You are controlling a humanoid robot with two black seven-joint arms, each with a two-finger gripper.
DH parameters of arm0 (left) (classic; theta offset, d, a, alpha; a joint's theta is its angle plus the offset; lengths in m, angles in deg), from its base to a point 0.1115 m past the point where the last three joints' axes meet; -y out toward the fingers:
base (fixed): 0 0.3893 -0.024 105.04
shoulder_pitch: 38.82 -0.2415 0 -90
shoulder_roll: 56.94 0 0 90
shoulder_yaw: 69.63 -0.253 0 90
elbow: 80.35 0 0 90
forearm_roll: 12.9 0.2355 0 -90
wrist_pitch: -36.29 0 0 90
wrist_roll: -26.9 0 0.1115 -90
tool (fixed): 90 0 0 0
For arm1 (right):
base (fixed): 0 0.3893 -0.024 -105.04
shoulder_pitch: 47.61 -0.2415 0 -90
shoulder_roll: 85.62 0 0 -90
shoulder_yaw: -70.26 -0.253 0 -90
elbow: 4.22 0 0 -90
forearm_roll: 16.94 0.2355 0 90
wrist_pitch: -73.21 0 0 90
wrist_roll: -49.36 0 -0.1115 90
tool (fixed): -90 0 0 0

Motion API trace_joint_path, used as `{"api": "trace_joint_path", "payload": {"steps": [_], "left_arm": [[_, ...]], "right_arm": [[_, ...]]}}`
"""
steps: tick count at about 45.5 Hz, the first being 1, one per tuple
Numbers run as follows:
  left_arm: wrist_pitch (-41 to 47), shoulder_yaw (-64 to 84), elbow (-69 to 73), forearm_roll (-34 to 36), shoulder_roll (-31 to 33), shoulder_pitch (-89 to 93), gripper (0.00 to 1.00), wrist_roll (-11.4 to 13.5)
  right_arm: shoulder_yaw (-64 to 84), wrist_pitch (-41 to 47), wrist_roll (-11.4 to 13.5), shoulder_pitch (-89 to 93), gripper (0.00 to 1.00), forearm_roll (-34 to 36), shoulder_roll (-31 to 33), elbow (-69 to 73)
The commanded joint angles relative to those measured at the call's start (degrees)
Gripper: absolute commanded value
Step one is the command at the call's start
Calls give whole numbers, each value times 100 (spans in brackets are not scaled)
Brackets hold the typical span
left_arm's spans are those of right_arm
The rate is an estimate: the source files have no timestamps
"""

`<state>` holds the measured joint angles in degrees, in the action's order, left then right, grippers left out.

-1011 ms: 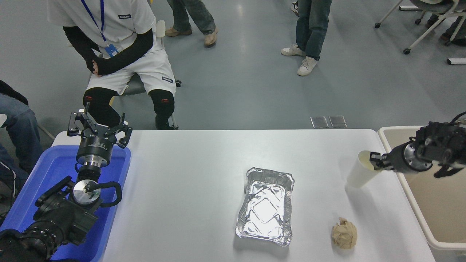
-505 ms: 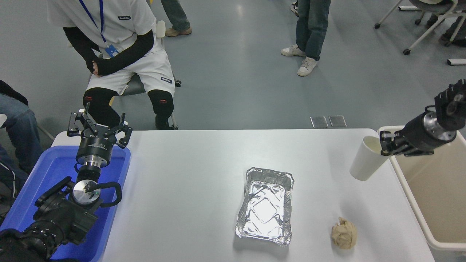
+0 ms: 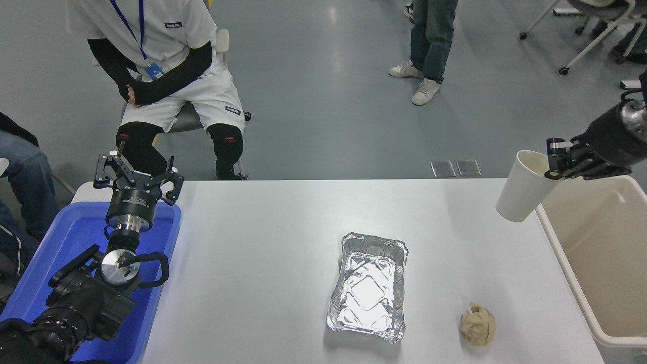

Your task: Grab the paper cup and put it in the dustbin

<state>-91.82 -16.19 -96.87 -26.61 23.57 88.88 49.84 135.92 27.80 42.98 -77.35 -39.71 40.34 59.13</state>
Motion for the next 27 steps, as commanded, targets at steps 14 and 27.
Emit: {"api": "trace_joint_path", "payload": {"steps": [14, 27], "left_arm": [[-3, 0, 0, 0, 0, 0, 99, 0], [-3, 0, 0, 0, 0, 0, 99, 0]], "right_arm": [[166, 42, 14, -867, 0, -113, 254, 98], [174, 42, 14, -761, 0, -658, 992, -121]]}}
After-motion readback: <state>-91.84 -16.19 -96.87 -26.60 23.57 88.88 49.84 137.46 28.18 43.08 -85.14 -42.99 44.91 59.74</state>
